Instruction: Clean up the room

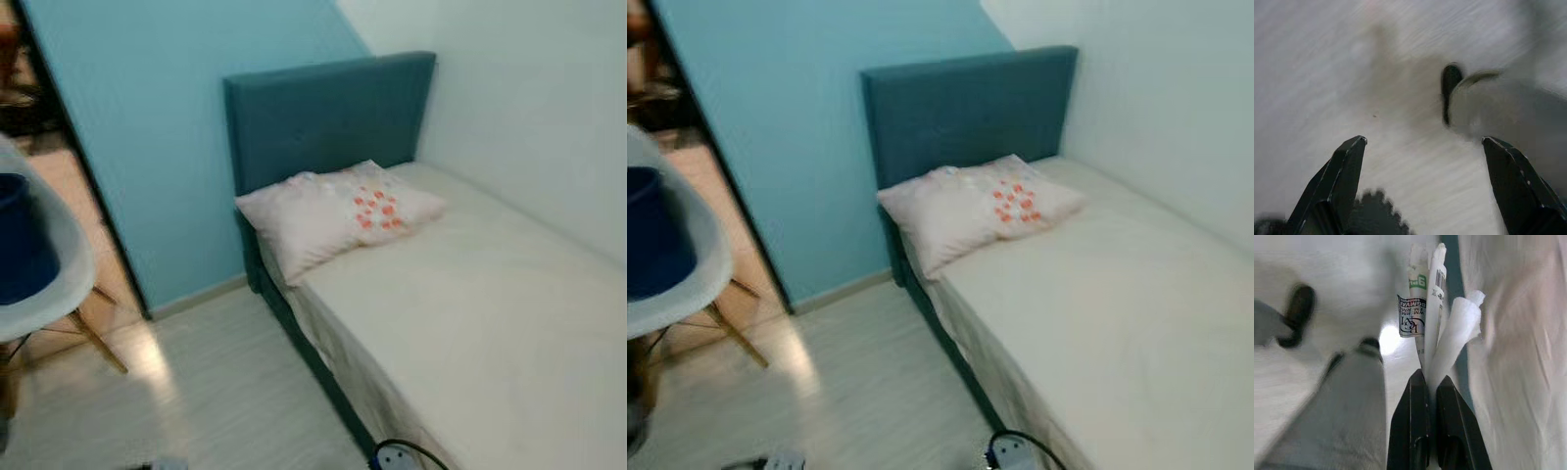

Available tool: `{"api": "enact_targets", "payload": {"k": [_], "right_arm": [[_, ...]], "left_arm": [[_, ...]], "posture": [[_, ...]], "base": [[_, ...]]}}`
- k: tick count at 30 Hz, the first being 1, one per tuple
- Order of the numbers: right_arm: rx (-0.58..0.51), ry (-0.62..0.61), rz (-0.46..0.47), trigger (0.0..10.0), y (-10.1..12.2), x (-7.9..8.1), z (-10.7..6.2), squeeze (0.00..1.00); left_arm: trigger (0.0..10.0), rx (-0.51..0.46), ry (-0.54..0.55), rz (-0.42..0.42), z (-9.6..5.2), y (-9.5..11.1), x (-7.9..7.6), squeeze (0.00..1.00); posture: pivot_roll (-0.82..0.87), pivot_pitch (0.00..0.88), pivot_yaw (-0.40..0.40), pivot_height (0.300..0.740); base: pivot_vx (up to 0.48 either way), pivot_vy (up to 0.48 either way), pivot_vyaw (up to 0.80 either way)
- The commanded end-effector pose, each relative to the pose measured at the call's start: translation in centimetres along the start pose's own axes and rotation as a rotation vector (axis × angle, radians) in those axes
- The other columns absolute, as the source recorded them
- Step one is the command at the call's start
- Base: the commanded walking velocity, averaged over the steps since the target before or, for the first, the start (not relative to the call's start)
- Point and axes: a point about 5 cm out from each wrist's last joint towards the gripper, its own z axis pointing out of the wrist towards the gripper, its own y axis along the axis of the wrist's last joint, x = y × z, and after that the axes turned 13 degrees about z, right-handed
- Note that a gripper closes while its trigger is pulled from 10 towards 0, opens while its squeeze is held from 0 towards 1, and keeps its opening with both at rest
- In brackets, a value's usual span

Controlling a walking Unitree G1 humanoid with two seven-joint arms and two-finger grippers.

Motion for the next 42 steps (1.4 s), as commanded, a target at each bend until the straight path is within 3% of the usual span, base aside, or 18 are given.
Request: {"api": "enact_targets", "payload": {"k": [1, 13, 17, 25, 33, 35, 37, 38, 39, 42], "right_arm": [[0.015, 0.001, -0.001, 10.0, -0.5, 0.0, 0.0, 0.00], [-0.031, 0.002, -0.031, 10.0, 1.1, 0.3, 0.0, 0.00], [-0.063, 0.006, -0.045, 10.0, 2.5, 0.5, 0.1, 0.00], [-0.081, 0.016, -0.016, 10.0, 2.9, 0.7, 0.1, 0.00], [-0.199, 0.030, -0.004, 10.0, 6.7, 1.1, -0.2, 0.00], [-0.268, 0.020, -0.001, 10.0, 8.6, -1.6, -0.6, 0.00], [-0.268, 0.020, -0.001, 10.0, 8.6, -1.6, -0.6, 0.00], [-0.311, 0.034, -0.017, 10.0, 9.9, -3.1, -1.0, 0.00], [-0.311, 0.034, -0.017, 10.0, 9.9, -3.1, -1.0, 0.00], [-0.425, 0.209, -0.053, 10.0, 13.6, -2.3, -2.1, 0.00]], "left_arm": [[10.0, 0.008, -0.019, 0.012, 0.0, -0.1, -0.6, 0.00], [10.0, 0.014, -0.025, 0.009, 0.1, 0.6, -1.5, 0.00], [10.0, 0.006, -0.037, 0.022, 0.2, 1.1, -1.9, 0.00], [10.0, 0.010, -0.032, 0.022, 0.2, 0.7, -1.4, 0.00], [10.0, 0.038, -0.011, 0.019, -0.2, -1.2, 0.4, 0.00], [10.0, 0.045, -0.006, 0.019, -0.3, -1.7, 0.9, 0.00], [10.0, 0.045, -0.006, 0.019, -0.3, -1.7, 0.9, 0.00], [10.0, 0.047, -0.005, 0.019, -0.4, -1.9, 1.0, 0.00], [10.0, 0.047, -0.005, 0.019, -0.4, -1.9, 1.0, 0.00], [10.0, 0.048, -0.004, 0.022, -0.4, -2.0, 1.2, 0.00]], "posture": [[0.01, 0.000, -0.065, 0.740], [0.01, 0.000, -0.063, 0.740], [0.01, 0.000, -0.065, 0.740], [0.01, 0.000, -0.067, 0.740], [0.00, 0.000, -0.064, 0.740], [0.00, 0.000, -0.064, 0.740], [0.00, 0.000, -0.064, 0.740], [0.00, 0.000, -0.064, 0.740], [0.00, 0.000, -0.064, 0.740], [0.00, 0.000, -0.062, 0.740]], "base": [[0.000, 0.000, 0.80], [0.000, 0.000, 0.80], [0.309, 0.000, 0.80], [0.372, 0.000, 0.50], [0.409, 0.000, 0.00], [0.411, 0.000, 0.00], [0.412, 0.000, 0.00], [0.420, 0.000, 0.56], [0.420, 0.000, 0.56], [0.416, 0.000, 0.80]]}}
